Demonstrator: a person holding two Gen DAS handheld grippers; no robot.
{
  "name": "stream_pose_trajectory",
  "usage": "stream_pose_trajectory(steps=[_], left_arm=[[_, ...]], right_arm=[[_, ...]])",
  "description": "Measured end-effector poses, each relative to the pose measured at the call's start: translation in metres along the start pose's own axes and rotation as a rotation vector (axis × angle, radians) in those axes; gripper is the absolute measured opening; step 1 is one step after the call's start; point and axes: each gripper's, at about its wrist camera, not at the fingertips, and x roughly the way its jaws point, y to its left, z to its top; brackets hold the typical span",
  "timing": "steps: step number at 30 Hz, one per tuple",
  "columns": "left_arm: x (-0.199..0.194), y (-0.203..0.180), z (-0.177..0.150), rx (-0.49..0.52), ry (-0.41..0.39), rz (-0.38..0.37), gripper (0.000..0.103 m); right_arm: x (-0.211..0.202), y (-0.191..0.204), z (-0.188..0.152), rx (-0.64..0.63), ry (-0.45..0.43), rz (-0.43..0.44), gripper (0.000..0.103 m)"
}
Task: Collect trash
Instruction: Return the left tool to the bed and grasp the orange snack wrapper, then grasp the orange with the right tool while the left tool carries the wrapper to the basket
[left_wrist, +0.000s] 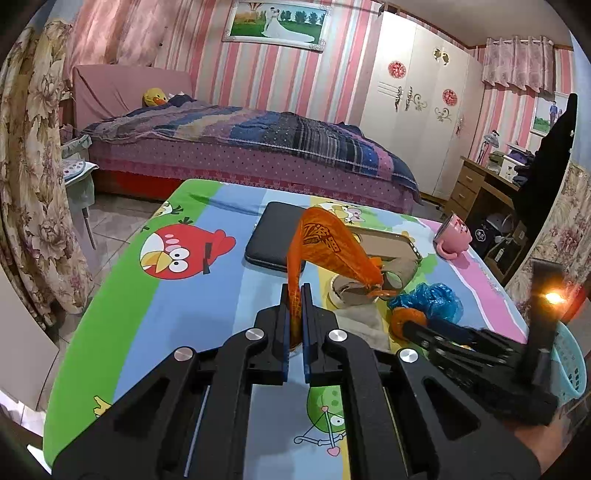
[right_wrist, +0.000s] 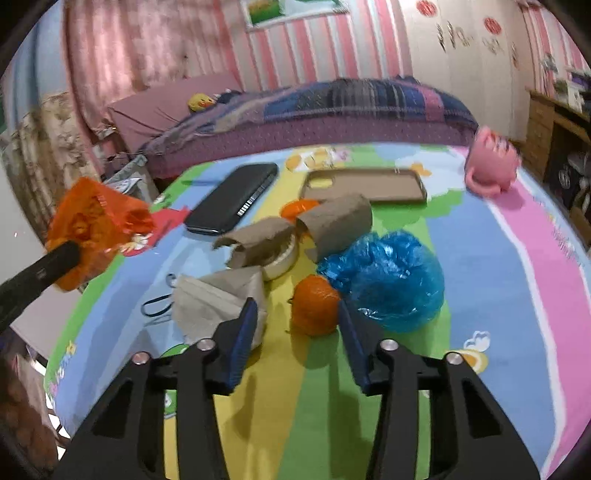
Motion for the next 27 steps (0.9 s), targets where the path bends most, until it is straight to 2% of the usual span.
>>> stream_pose_trajectory(steps=[1, 3, 8, 11, 16, 20, 23, 27], left_arm=[[0.000, -0.001, 0.000, 0.000, 0.000, -0.003, 0.003], [0.000, -0.001, 0.000, 0.003, 0.001, -0.008, 0.003], [0.001, -0.002, 0.001, -0.005, 0.001, -0.017, 0.003], [0.000, -0.005, 0.001, 0.002, -0.002, -0.016, 0.003], [-0.002, -0.011, 0.000, 0.028, -0.012, -0.012, 0.003], [-0.005, -0.021, -0.002, 0.044, -0.017, -0.035, 0.003], [-0.010, -0.036, -0.004, 0.050, -0.023, -0.066, 0.003], [-0.020, -0.072, 0.000, 0.078, -0.045, -0.112, 0.003]], right_arm=[[0.005, -0.003, 0.001, 0.015, 0.012, -0.005, 0.042], [0.011, -0.009, 0.002, 0.045, 0.029, 0.011, 0.024], [0.000, -0.016, 0.004, 0.065, 0.012, 0.071, 0.018], [-0.018, -0.008, 0.006, -0.009, -0.033, 0.070, 0.017], [-0.065, -0.015, 0.001, 0.001, -0.135, 0.104, 0.017], [-0.105, -0.023, -0.011, -0.039, -0.228, 0.035, 0.017], [-0.128, -0.034, -0.016, -0.076, -0.289, -0.052, 0.017], [-0.163, -0.065, -0.032, -0.002, -0.350, -0.107, 0.017]])
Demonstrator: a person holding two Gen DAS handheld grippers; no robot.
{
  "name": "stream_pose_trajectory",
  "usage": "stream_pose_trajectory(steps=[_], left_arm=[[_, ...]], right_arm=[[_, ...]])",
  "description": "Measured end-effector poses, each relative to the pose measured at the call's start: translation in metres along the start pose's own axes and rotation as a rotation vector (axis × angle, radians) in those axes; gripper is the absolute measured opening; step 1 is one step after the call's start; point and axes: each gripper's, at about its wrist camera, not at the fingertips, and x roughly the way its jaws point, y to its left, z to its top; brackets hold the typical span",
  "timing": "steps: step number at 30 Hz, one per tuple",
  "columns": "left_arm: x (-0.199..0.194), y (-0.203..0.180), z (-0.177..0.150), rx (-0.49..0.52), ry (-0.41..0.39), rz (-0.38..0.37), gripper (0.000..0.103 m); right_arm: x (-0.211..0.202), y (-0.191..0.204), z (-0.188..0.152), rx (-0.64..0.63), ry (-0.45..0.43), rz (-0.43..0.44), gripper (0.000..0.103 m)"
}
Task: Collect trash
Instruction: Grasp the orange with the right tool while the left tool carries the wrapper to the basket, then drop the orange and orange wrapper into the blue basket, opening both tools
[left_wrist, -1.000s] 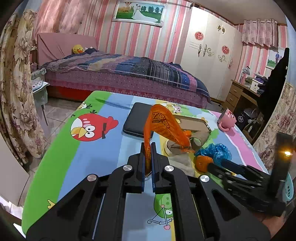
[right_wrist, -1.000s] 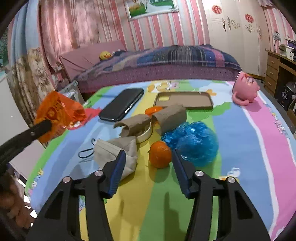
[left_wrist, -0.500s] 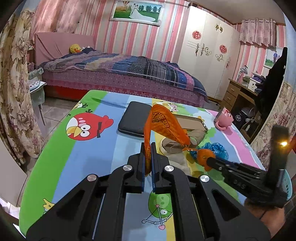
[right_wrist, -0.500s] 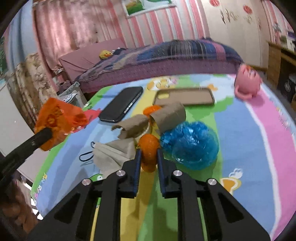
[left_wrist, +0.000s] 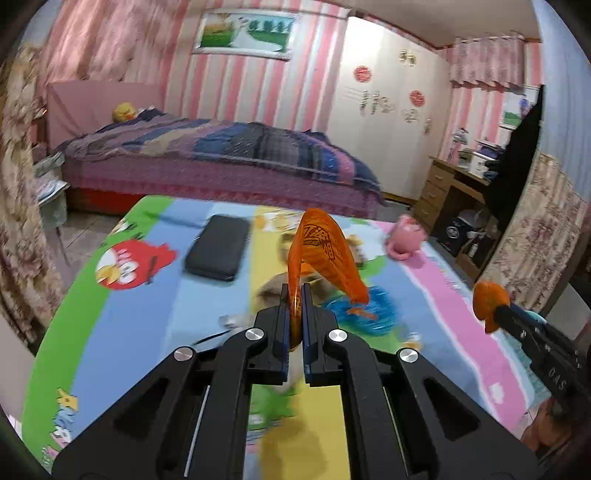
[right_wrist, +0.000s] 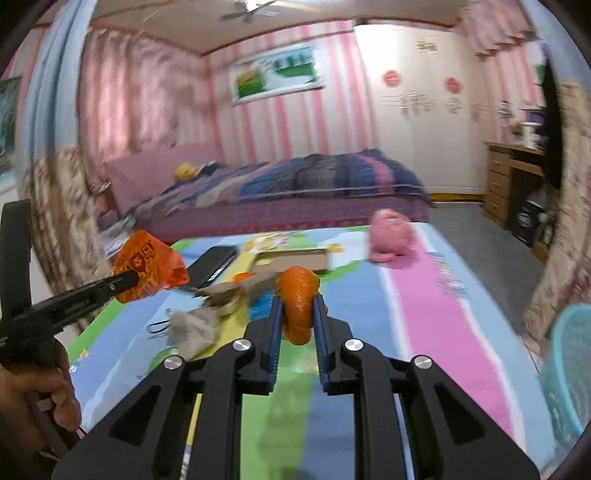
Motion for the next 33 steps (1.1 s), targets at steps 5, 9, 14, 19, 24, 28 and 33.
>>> stream_pose_trajectory(steps=[5, 9, 14, 19, 24, 28, 33], left_arm=[[-0.008, -0.050, 0.005, 0.048, -0.006, -0.061, 0.003], [-0.011, -0.093, 0.008, 0.056, -0.006, -0.109, 0.003], [-0.010, -0.150, 0.008, 0.089, 0.009, -0.188, 0.003], [-0.002, -0.213, 0.004, 0.148, 0.023, -0.275, 0.004], [0.014, -0.276, -0.005, 0.214, 0.050, -0.353, 0.004], [0.023, -0.318, -0.011, 0.257, 0.064, -0.408, 0.004], [0.028, -0.348, -0.020, 0.303, 0.072, -0.450, 0.004]], right_arm=[[-0.046, -0.050, 0.000, 0.085, -0.060, -0.096, 0.017], [-0.075, -0.088, 0.005, 0.105, -0.105, -0.202, 0.017], [-0.111, -0.122, 0.026, 0.034, -0.188, -0.332, 0.017], [-0.147, -0.181, 0.021, 0.120, -0.221, -0.457, 0.017], [-0.175, -0.229, 0.008, 0.222, -0.231, -0.539, 0.017], [-0.188, -0.251, 0.003, 0.255, -0.239, -0.575, 0.017], [-0.187, -0.262, 0.000, 0.261, -0.229, -0.576, 0.017]])
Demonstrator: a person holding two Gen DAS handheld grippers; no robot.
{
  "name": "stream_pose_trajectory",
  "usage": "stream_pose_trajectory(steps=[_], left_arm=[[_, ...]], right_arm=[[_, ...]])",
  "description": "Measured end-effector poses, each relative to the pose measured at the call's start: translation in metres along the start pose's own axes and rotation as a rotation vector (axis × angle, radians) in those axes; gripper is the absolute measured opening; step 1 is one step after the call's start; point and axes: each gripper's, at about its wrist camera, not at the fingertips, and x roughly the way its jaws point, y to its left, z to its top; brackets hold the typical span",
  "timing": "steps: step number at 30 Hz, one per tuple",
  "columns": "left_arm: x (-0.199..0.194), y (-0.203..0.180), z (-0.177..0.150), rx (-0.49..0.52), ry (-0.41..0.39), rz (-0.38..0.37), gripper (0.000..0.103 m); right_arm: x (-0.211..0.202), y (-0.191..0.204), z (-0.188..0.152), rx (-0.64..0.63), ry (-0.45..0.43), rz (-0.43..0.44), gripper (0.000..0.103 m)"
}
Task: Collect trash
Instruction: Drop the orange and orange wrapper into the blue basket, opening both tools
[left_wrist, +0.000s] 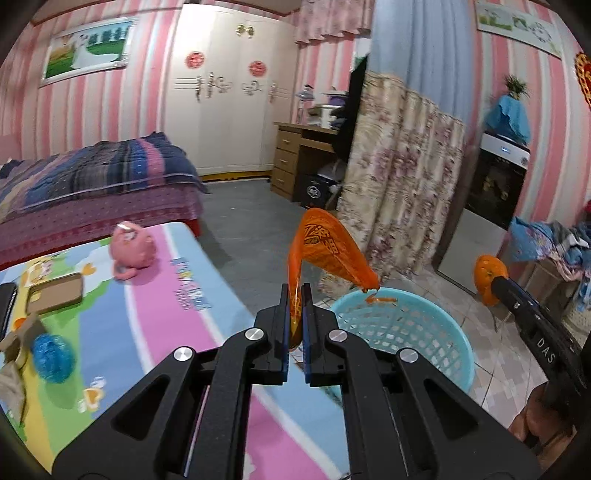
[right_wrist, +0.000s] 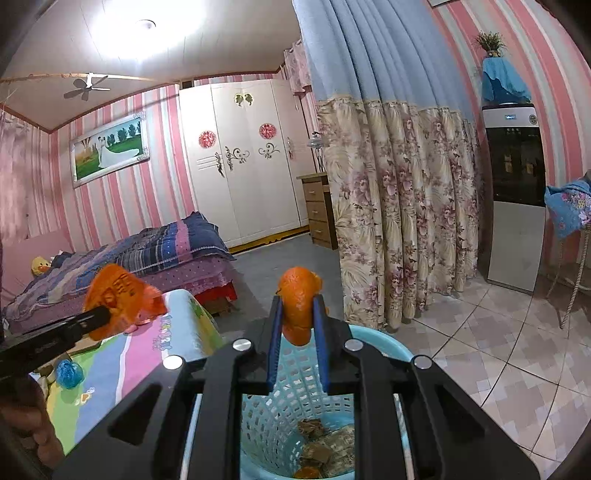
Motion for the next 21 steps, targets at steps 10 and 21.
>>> stream_pose_trajectory(steps=[10, 21], left_arm=[[0.012, -0.017, -0.005, 0.015, 0.018, -0.037, 0.004], [0.012, -0.016, -0.006, 0.027, 0.026, -0.040, 0.004]], right_arm=[[0.005, -0.008, -0.006, 0.027, 0.024, 0.004, 0.017], [0.009, -0.007, -0.007, 0.032, 0.032, 0.008, 0.020]])
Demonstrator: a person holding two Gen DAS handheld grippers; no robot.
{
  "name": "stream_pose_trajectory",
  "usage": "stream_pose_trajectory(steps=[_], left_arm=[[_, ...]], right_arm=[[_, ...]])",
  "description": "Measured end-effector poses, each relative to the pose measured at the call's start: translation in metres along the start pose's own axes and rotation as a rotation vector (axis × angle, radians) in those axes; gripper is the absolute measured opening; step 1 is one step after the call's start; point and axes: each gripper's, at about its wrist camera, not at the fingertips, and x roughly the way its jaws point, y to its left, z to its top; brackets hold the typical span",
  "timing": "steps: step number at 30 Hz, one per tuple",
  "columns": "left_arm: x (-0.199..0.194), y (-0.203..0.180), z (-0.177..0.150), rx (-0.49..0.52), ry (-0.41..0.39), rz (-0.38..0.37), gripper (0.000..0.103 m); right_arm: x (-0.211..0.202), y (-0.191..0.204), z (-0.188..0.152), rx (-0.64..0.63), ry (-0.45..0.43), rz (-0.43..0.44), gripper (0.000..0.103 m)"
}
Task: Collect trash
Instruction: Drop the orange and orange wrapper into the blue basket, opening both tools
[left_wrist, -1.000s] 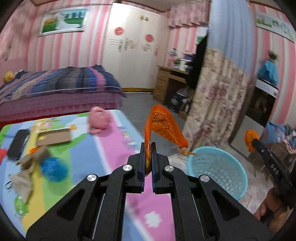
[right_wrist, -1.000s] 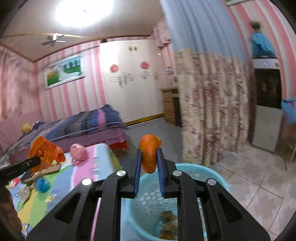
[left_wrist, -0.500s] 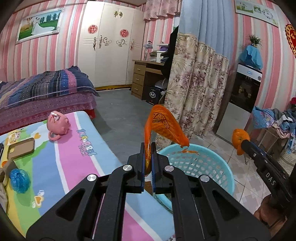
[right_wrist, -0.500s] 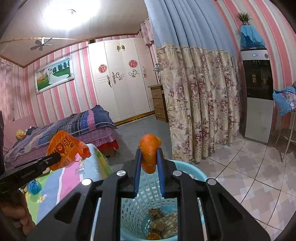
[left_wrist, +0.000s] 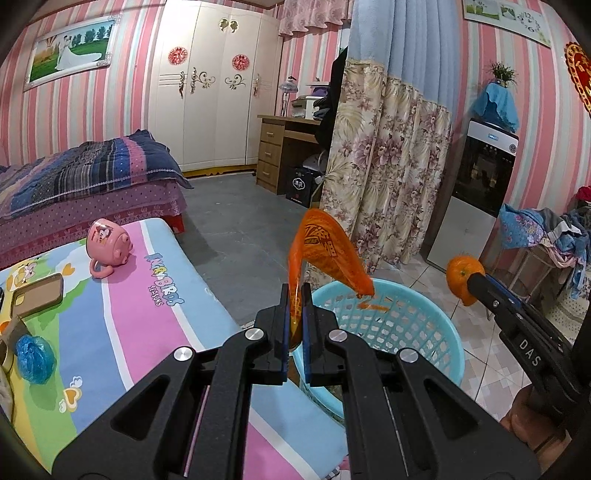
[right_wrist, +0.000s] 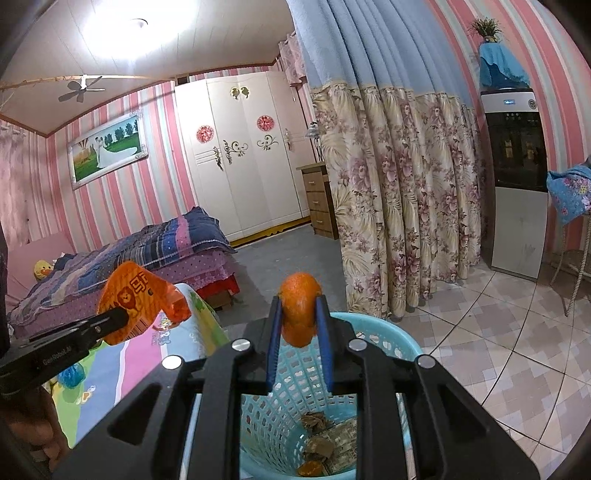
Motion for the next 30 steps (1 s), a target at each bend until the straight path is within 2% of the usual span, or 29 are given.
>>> stream_pose_trajectory(steps=[3, 4, 6, 11, 20, 21, 22, 23, 24, 26, 30], left_arm=[[0.001, -0.001, -0.002, 0.002, 0.003, -0.011, 0.004], [0.002, -0.001, -0.003, 0.005, 0.004, -0.014, 0.004], [0.004, -0.002, -0.005, 0.004, 0.010, -0.017, 0.003], [0.010, -0.005, -0.006, 0.005, 0.021, -0.031, 0.003], [0.021, -0.023, -0.011, 0.035, 0.051, -0.070, 0.004], [0.023, -0.025, -0.011, 0.039, 0.056, -0.080, 0.008], [0.024, -0.028, -0.012, 0.045, 0.064, -0.088, 0.017], [0.025, -0.029, -0.012, 0.050, 0.068, -0.084, 0.054], [0.024, -0.029, -0.013, 0.045, 0.050, -0.063, 0.083], [0.020, -0.027, -0.012, 0.027, 0.024, -0.065, 0.085], [0.020, -0.022, -0.012, 0.020, 0.029, -0.058, 0.086]], right_arm=[[0.002, -0.002, 0.000, 0.002, 0.000, -0.008, 0.020], [0.002, -0.002, -0.001, -0.002, -0.010, -0.018, 0.030], [-0.001, -0.001, -0.002, -0.002, -0.029, -0.040, 0.069], [-0.010, -0.007, 0.002, 0.026, -0.084, -0.067, 0.070], [-0.017, -0.023, 0.002, 0.092, -0.116, -0.118, 0.070], [-0.018, -0.024, 0.002, 0.095, -0.118, -0.120, 0.070], [-0.019, -0.025, 0.002, 0.099, -0.119, -0.120, 0.070], [-0.019, -0.026, 0.003, 0.099, -0.119, -0.125, 0.070], [-0.019, -0.026, 0.003, 0.098, -0.118, -0.132, 0.070], [-0.018, -0.028, 0.002, 0.107, -0.112, -0.125, 0.070], [-0.016, -0.028, 0.002, 0.106, -0.107, -0.117, 0.070]])
